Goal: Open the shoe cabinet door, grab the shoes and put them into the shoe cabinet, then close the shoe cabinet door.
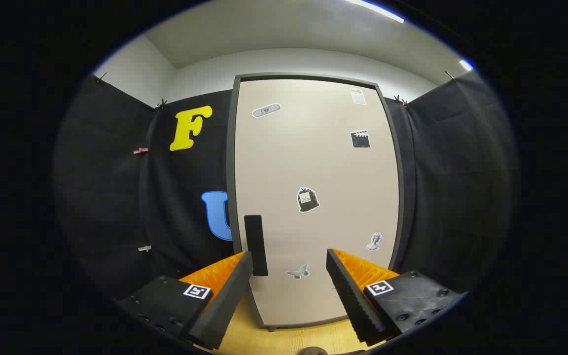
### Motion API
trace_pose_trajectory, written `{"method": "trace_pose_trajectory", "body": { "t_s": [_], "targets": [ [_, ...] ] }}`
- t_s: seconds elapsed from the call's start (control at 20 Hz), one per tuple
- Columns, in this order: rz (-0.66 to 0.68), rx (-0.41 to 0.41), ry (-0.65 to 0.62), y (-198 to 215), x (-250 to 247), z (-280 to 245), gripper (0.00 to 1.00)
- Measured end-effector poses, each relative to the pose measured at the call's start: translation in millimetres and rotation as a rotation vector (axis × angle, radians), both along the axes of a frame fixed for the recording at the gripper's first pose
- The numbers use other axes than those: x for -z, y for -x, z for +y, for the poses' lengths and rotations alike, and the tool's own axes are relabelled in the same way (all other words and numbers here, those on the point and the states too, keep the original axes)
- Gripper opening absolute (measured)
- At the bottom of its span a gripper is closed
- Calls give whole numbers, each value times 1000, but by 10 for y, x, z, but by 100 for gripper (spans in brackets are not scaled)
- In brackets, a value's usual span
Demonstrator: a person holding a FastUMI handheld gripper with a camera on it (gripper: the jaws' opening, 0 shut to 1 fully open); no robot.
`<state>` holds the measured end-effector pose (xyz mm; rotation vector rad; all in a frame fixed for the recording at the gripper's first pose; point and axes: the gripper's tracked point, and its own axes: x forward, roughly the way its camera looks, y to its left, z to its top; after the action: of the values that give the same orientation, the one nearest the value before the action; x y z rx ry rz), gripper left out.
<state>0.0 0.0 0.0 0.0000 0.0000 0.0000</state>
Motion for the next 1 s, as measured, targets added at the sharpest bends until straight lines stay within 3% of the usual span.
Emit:
{"method": "trace_pose_trajectory", "body": {
  "t_s": [0.7,1.0],
  "targets": [
    [18,-8,4,-81,44,43,98],
    [45,-55,-4,-231,153,299,98]
  ]
}}
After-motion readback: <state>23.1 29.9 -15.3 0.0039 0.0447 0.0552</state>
